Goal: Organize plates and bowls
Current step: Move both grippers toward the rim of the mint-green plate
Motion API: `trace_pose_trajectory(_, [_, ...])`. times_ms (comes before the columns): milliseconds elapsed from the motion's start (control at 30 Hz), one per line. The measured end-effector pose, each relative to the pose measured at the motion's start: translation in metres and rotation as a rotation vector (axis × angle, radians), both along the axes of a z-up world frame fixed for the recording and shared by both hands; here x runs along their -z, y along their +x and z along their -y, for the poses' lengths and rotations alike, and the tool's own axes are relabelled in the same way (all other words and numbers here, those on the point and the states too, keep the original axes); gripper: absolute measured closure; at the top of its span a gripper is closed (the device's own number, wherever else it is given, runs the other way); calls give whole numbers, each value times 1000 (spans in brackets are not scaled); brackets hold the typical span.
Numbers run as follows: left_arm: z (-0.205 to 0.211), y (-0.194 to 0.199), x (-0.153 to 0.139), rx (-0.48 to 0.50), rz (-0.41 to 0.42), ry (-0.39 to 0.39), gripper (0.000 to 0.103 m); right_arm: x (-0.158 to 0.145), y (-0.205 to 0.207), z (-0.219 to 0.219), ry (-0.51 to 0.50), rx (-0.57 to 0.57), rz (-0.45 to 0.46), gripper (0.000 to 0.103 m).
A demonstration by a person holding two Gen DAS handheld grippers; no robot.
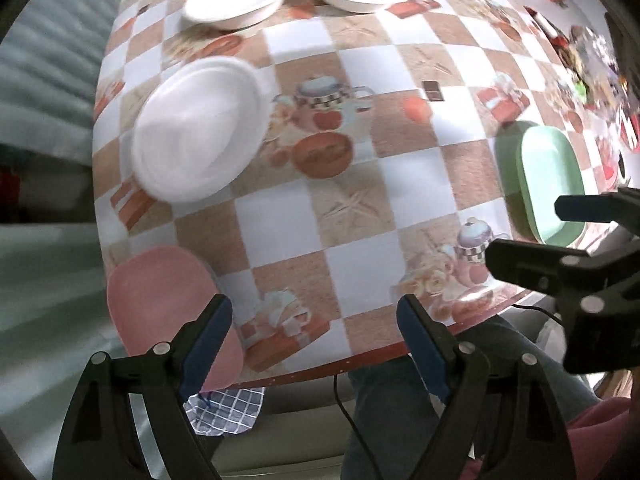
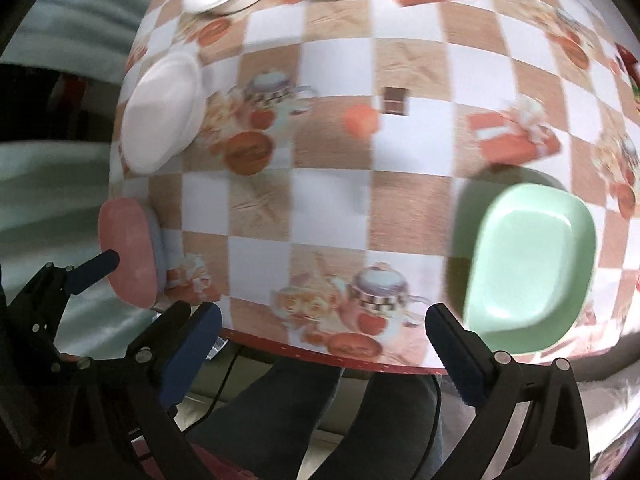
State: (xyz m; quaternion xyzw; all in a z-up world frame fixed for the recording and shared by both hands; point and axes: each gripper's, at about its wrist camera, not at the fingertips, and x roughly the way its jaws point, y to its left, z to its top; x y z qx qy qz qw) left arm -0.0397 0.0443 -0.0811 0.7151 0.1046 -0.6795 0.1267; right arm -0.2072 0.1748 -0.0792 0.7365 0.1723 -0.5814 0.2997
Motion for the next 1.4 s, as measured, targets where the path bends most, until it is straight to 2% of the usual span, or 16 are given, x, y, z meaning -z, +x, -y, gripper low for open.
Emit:
trace_pose_trajectory(133, [-6,-13,-2,27,2,-3,10,3,-4,-16,-2,36,4,0])
trace_pose_trajectory(467, [-33,-37,1,102,29,14,10,-5,-18,-52,-11,102,-17,0])
trace_pose_trajectory(900, [-94,-83,1,293,39,32,9,4,-62,-152,22,371,-15,0])
trace_pose_trajectory(1133, [-108,-99,12,305,71,49,9,15,-85,-203,73,476,-18,0])
trace_pose_trajectory(1400, [-123,-111,25,286,96,77,9,29,-103,-227,120,487,-4,0])
